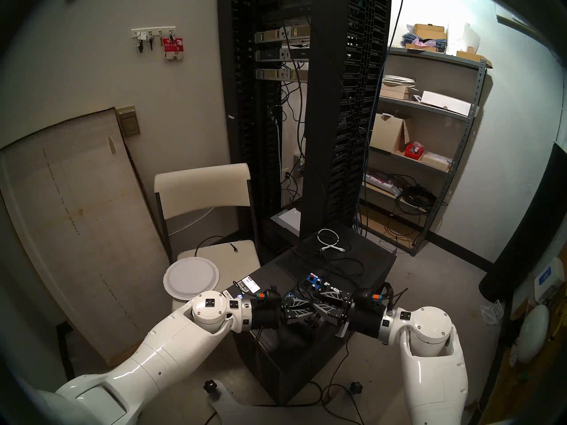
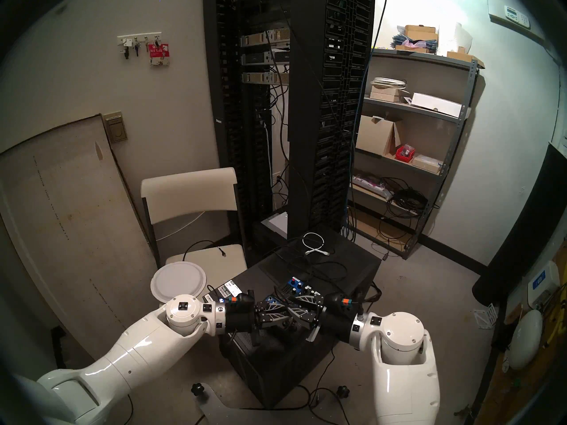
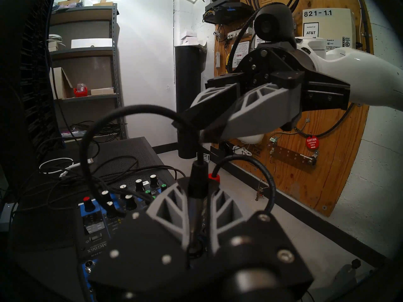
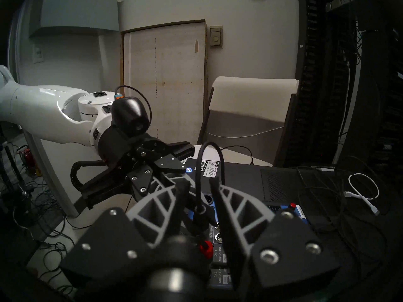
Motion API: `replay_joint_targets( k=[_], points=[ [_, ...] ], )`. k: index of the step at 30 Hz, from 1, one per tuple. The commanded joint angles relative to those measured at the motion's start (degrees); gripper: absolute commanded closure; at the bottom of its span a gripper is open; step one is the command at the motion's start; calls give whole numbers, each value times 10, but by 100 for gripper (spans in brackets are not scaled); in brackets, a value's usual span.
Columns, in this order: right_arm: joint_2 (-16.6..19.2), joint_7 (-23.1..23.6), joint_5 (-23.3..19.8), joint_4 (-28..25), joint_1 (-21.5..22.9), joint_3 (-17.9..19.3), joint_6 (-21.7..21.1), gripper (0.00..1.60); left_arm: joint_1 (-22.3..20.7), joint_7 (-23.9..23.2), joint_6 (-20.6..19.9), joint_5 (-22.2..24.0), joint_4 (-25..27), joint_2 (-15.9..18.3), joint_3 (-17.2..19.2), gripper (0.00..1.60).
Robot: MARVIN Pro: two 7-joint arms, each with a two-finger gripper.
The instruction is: Insert aux cable
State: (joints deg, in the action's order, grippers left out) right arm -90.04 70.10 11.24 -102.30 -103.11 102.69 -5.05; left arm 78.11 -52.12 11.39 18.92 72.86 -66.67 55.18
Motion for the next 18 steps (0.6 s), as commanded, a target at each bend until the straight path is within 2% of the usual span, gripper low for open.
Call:
replay_joint_targets(
  k=[1, 15, 17, 18],
  points=[
    [-2, 0, 2, -1, 7, -6, -3, 159, 8, 0, 0, -1, 2, 3, -2, 160],
    [-2, -6, 2, -2, -5, 4, 4, 160, 5, 0, 0, -2, -2, 2, -5, 160],
    [-3, -9, 0, -7, -3, 9, 6, 110, 4, 1, 1, -3, -3, 1, -6, 160],
    [-2, -6, -1, -7, -1, 10, 4, 105, 4, 1, 1, -3, -3, 1, -6, 160]
  ],
)
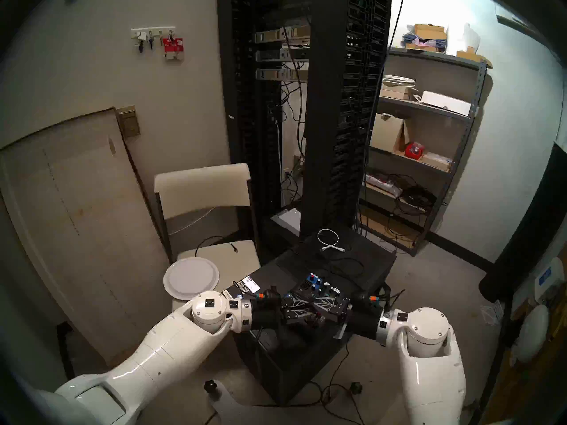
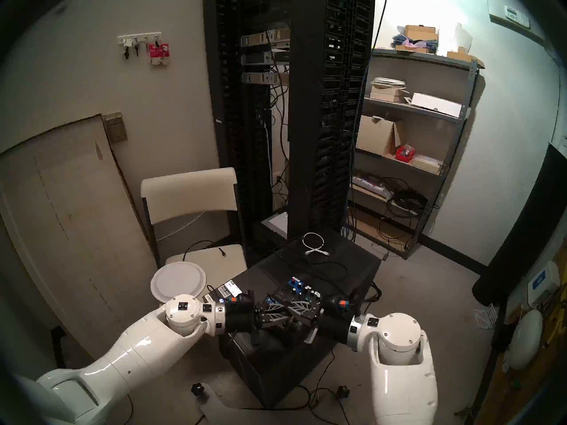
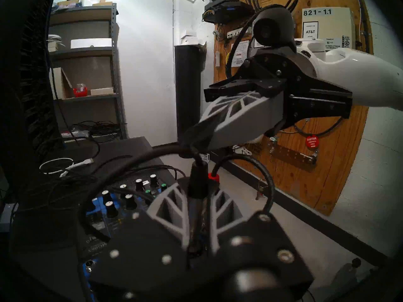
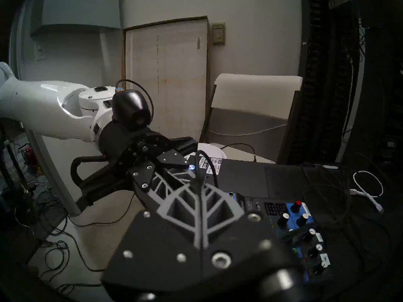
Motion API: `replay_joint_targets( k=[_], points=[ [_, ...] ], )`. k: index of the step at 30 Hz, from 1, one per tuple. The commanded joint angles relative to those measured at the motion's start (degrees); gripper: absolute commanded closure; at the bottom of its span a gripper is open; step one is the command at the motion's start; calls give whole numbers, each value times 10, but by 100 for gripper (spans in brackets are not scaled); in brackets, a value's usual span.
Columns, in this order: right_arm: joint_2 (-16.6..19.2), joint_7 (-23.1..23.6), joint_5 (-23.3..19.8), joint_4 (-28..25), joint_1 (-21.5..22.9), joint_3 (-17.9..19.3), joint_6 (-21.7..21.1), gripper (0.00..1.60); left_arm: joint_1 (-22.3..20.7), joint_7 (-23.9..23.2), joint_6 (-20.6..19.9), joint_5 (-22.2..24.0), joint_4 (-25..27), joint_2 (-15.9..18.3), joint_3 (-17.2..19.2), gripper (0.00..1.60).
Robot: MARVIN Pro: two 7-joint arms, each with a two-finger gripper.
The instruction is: Insert aux cable
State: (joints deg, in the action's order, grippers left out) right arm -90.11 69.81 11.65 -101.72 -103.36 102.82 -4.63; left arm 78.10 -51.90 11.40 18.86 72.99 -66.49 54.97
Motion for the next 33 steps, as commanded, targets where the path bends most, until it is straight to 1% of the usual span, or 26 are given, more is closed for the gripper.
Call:
replay_joint_targets(
  k=[1, 7, 9, 11, 16, 17, 21, 23, 28, 29, 33],
  points=[
    [-1, -2, -6, -13, 3, 10, -2, 99, 3, -2, 1, -2, -5, -1, -5, 160],
    [-1, 1, -4, -14, 5, 9, -5, 95, 1, -3, 1, -2, -8, -2, -6, 160],
    [-2, 2, -3, -12, 5, 7, -5, 87, 0, -3, 1, -2, -8, -1, -7, 160],
    [-2, 4, -3, -10, 6, 6, -4, 83, 0, -3, 0, -2, -7, -1, -7, 160],
    [-5, 6, -4, -15, 4, 4, -6, 80, -1, -4, -1, -1, -6, 0, -8, 160],
    [-5, 7, -4, -17, 4, 3, -6, 73, -1, -4, -1, -1, -6, 0, -8, 160],
    [-5, 10, -4, -23, 0, 4, -8, 68, -2, -5, -1, -1, -6, 0, -8, 160],
    [-5, 12, -5, -29, -3, 7, -9, 70, -2, -5, 0, -1, -6, -1, -8, 160],
    [-5, 14, -3, -36, -8, 9, -13, 67, -3, -5, 0, 0, -8, -2, -9, 160],
    [-6, 14, -2, -34, -8, 9, -12, 70, -3, -5, 0, 0, -7, -2, -9, 160],
    [-6, 9, 2, -14, 0, 6, -6, 72, -2, -3, 0, 0, -6, -1, -9, 160]
  ],
)
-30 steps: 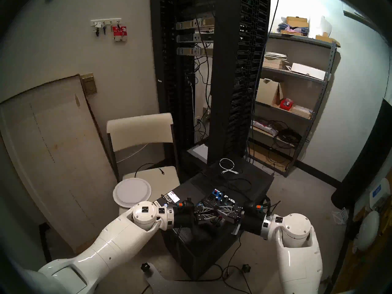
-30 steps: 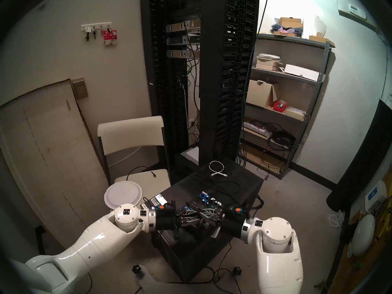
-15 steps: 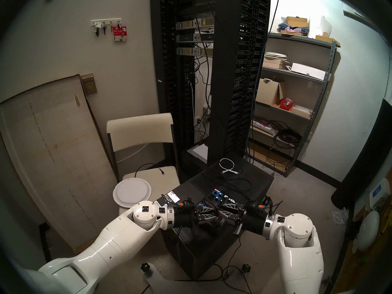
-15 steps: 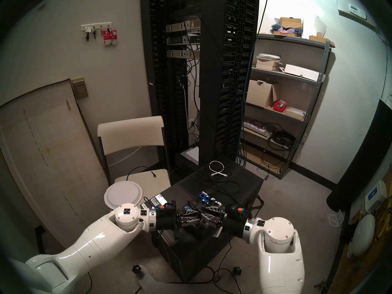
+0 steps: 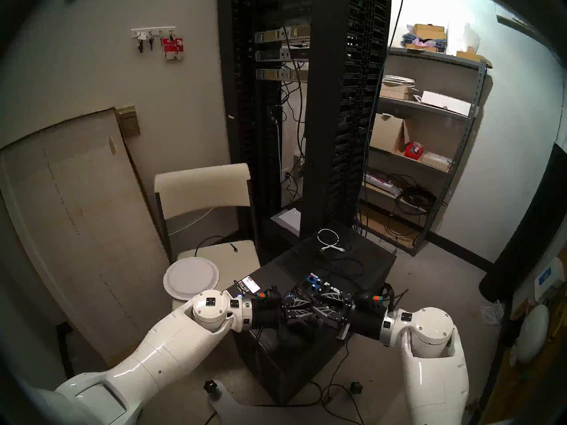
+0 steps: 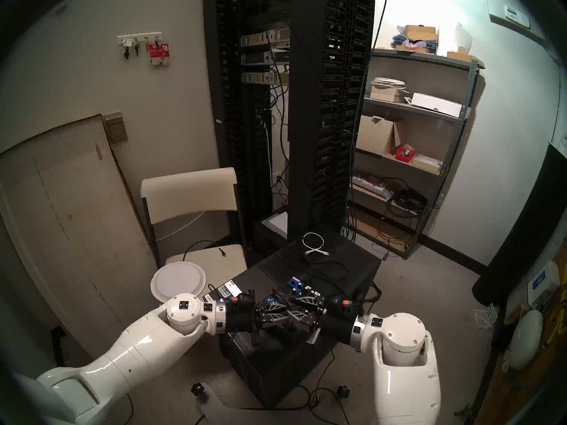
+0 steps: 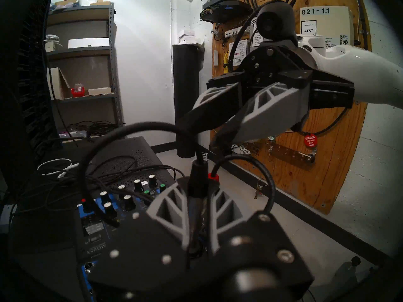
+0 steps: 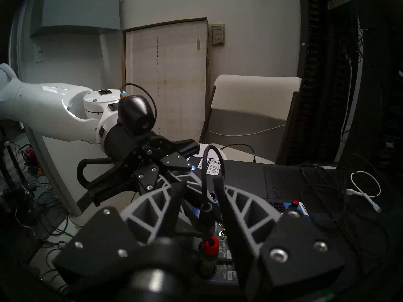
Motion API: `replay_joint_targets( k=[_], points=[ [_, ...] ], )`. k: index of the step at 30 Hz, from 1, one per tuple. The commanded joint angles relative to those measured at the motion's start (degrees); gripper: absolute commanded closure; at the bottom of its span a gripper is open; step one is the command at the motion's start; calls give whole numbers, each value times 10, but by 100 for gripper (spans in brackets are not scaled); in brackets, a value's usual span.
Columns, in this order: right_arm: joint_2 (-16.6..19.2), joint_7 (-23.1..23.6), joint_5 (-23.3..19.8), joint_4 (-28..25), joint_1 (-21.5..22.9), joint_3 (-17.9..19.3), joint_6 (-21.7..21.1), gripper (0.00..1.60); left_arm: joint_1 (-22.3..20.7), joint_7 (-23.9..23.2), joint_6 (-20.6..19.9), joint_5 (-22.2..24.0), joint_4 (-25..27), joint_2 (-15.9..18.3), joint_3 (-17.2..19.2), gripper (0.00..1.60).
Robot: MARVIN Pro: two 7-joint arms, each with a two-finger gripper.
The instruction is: Insert aux cable
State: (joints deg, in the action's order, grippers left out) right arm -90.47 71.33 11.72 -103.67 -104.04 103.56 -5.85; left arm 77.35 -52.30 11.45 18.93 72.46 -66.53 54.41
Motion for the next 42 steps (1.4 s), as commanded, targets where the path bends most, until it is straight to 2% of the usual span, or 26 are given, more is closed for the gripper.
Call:
replay_joint_targets(
  k=[1, 9, 23, 24, 25, 26, 27, 42],
  points=[
    [-2, -6, 2, 8, 8, -2, 6, 73, 6, 1, 0, -2, 0, -1, -3, 160],
    [-4, -8, 5, 15, 13, -5, 7, 81, 7, 2, 1, -3, 3, 1, -4, 160],
    [-6, -12, 3, 16, 17, -8, 12, 81, 8, 1, 4, -3, 0, -1, -7, 160],
    [-6, -12, 3, 16, 17, -8, 11, 87, 8, 2, 3, -3, 1, -1, -7, 160],
    [-6, -12, 4, 15, 17, -9, 11, 104, 8, 2, 3, -3, 1, -1, -7, 160],
    [-6, -13, 4, 15, 17, -9, 11, 142, 8, 2, 2, -3, 1, -1, -7, 160],
    [-6, -13, 5, 14, 17, -9, 11, 160, 8, 2, 2, -3, 2, 0, -7, 160],
    [-2, -5, 7, 14, 9, -9, 13, 160, 10, 3, 1, -6, -3, 2, -10, 160]
  ],
)
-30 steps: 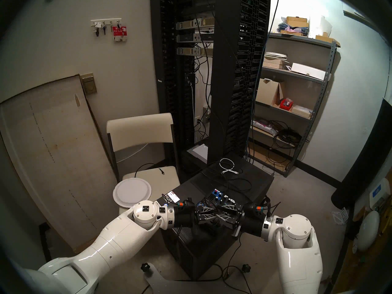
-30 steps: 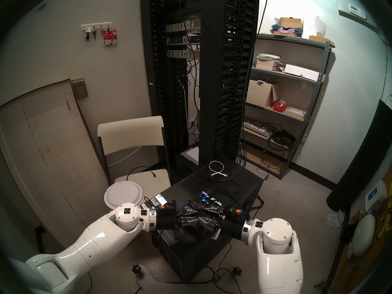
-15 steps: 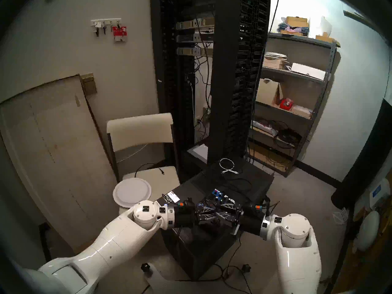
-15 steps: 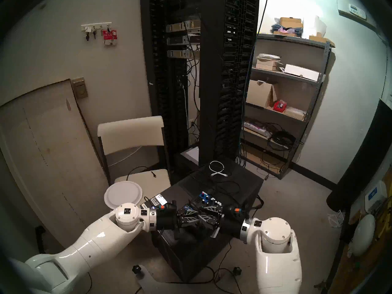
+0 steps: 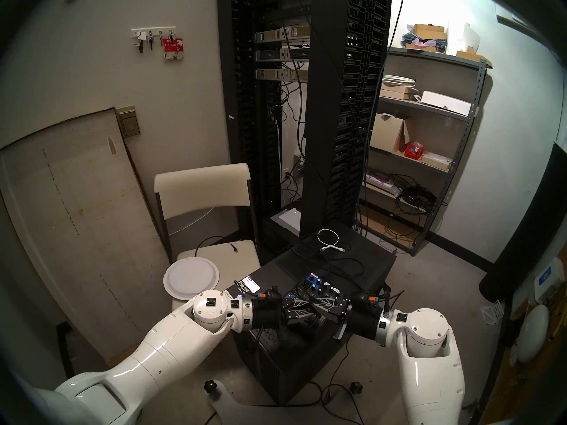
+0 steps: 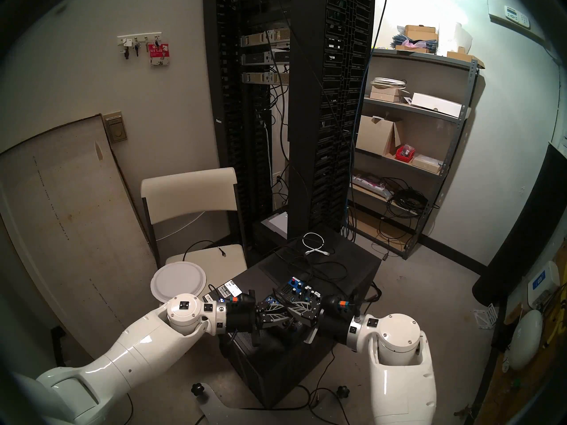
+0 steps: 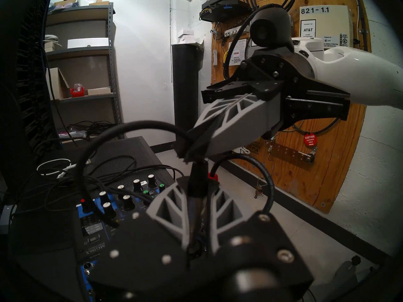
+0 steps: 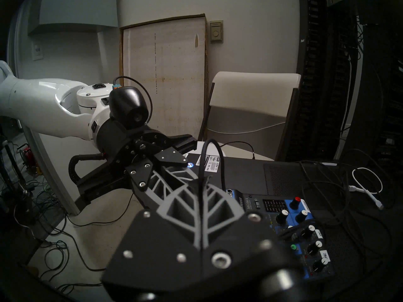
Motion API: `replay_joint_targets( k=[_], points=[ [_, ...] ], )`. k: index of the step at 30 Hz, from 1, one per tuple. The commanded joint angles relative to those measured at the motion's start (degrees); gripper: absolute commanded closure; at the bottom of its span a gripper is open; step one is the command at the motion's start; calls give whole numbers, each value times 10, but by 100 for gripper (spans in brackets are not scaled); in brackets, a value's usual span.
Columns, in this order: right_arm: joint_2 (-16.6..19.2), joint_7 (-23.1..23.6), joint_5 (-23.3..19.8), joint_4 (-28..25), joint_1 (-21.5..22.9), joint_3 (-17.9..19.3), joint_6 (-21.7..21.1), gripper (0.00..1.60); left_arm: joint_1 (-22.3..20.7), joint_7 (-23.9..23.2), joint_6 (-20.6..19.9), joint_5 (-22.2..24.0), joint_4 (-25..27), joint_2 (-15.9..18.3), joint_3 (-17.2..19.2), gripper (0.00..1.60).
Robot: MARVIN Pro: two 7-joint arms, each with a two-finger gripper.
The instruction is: Insert aux cable
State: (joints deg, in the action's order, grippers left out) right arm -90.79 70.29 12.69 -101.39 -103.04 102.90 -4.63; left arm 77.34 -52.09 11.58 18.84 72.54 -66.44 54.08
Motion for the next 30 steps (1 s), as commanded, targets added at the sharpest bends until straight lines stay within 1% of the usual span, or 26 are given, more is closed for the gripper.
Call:
replay_joint_targets(
  k=[1, 18, 30],
  points=[
    [3, 9, -2, -8, -1, -3, -1, 160, 10, 1, 0, -5, -4, 1, -7, 160],
    [1, 17, 3, -5, -12, -9, 1, 160, 24, 10, 3, -3, 3, 13, -7, 160],
    [4, 16, 9, 9, -9, -15, 2, 160, 30, 15, 6, -1, 2, 19, -10, 160]
  ],
)
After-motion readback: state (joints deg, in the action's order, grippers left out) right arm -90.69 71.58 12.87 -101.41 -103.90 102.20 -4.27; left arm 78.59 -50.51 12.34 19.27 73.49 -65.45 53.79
